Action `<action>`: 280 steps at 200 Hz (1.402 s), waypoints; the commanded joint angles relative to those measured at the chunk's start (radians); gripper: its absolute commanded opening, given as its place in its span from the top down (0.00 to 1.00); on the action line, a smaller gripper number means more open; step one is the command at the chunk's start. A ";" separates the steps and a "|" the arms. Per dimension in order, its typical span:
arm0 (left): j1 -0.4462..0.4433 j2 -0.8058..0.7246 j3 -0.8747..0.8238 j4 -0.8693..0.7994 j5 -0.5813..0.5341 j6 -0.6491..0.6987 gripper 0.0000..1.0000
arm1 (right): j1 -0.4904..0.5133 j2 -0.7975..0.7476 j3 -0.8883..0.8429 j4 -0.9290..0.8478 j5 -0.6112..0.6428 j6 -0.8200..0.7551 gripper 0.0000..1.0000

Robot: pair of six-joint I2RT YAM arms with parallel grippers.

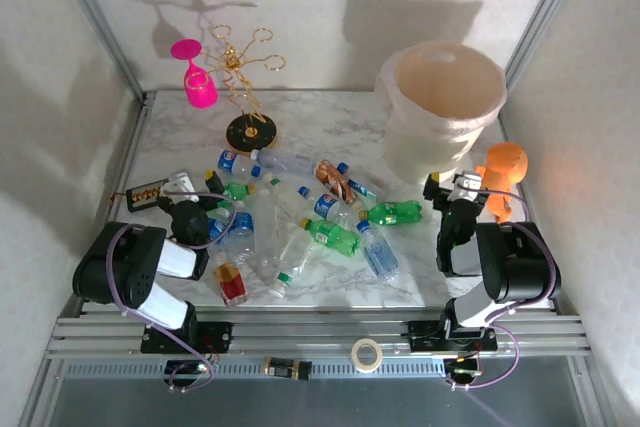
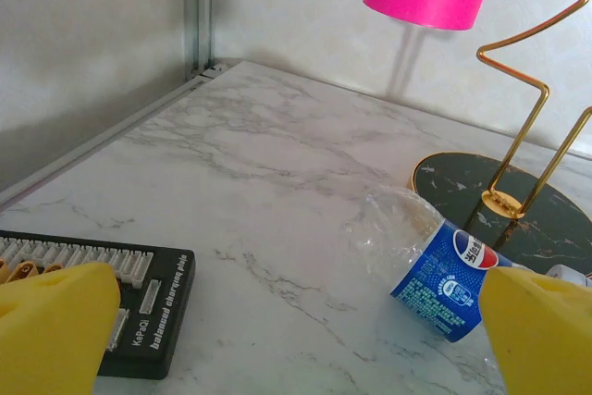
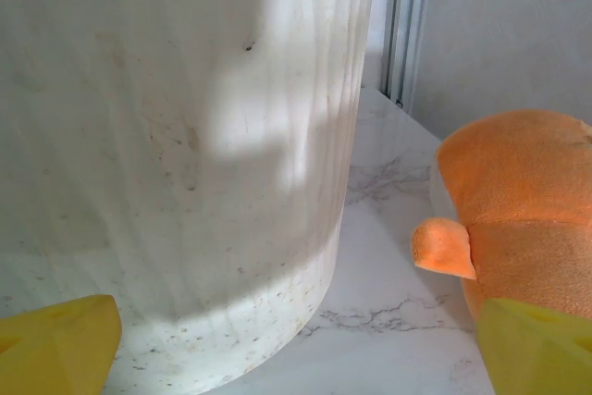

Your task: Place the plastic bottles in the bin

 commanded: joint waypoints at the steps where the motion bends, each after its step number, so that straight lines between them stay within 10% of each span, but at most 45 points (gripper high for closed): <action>1: 0.007 0.001 0.017 0.007 0.004 0.010 0.01 | -0.002 0.005 0.000 0.039 -0.010 0.008 0.01; 237: -0.002 -0.003 0.013 0.019 -0.014 0.014 0.01 | -0.001 -0.033 0.003 0.004 -0.007 0.010 0.01; 280: -0.009 -0.165 0.071 -0.214 -0.020 0.023 0.01 | 0.031 -0.101 0.033 -0.098 0.030 -0.023 0.01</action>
